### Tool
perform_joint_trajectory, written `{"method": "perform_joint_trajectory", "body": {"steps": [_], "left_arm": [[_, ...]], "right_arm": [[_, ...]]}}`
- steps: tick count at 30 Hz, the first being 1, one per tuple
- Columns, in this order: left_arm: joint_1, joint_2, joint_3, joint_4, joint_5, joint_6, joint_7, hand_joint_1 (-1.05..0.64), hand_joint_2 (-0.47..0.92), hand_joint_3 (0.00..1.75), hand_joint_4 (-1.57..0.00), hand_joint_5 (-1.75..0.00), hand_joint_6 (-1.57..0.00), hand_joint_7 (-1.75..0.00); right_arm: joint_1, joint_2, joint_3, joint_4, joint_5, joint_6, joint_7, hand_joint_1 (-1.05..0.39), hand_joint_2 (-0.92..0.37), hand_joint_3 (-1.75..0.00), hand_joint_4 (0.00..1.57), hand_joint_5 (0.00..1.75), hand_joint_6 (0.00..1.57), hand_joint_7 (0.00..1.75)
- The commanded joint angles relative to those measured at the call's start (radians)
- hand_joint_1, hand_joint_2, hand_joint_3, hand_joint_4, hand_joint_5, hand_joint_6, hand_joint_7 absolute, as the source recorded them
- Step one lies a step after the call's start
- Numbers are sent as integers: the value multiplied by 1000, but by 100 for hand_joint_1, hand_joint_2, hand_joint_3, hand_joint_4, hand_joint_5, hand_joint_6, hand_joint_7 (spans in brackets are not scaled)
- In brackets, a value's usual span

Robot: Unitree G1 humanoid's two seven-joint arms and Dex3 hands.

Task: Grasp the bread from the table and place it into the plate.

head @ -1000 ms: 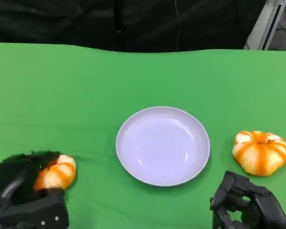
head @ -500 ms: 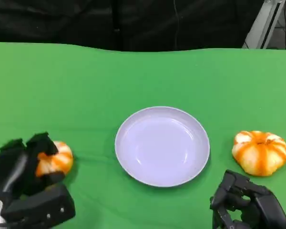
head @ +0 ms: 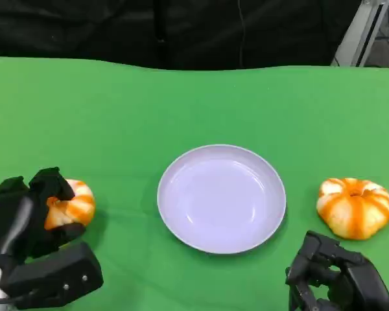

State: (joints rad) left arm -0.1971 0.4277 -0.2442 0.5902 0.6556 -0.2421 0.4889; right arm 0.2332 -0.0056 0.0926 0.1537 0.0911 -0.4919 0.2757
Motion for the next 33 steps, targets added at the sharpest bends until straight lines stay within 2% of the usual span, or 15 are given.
{"method": "perform_joint_trajectory", "body": {"steps": [1,4,9,11,13,18,25,28,33], "left_arm": [[6,9,8,-131,-1,6,-33,-5,92,24,-61,-175,-47,-175],[11,-1,8,-336,4,21,-100,-9,92,34,-64,-175,-55,-175],[31,-6,20,-383,8,50,-133,-9,92,36,-65,-175,-56,-175],[-76,-76,-44,-354,33,56,-166,-8,91,37,-66,-175,-58,-174],[-128,-109,-73,-336,44,57,-181,-7,90,38,-68,-175,-60,-173],[-173,-144,-92,-301,63,70,-192,-8,88,39,-68,-175,-60,-173],[-177,-145,-93,-294,63,68,-189,-8,88,40,-67,-175,-59,-175],[-236,-197,-141,-220,68,54,-199,-9,87,40,-67,-175,-60,-174],[-270,-222,-167,-151,80,54,-189,-8,85,39,-65,-175,-58,-174]], "right_arm": [[1,-13,-8,-1,2,-12,0,-14,-68,-98,78,175,74,152],[0,-15,-9,0,-2,-16,-1,-13,-68,-99,78,175,75,152],[-1,-16,-9,1,-2,-18,-1,-13,-68,-99,79,175,75,152],[7,-10,-5,-7,-1,-19,-3,-12,-68,-99,78,175,74,152],[12,-8,-3,-11,-1,-21,-4,-12,-68,-100,78,175,74,152],[18,-6,1,-24,7,-3,-3,-14,-68,-99,78,175,74,152],[19,-6,2,-27,8,-1,-3,-14,-68,-99,78,175,74,151],[18,-7,2,-23,-4,-10,-10,-13,-68,-100,77,175,75,151],[27,-4,6,-35,-2,2,-12,-13,-68,-99,77,175,74,151]]}}
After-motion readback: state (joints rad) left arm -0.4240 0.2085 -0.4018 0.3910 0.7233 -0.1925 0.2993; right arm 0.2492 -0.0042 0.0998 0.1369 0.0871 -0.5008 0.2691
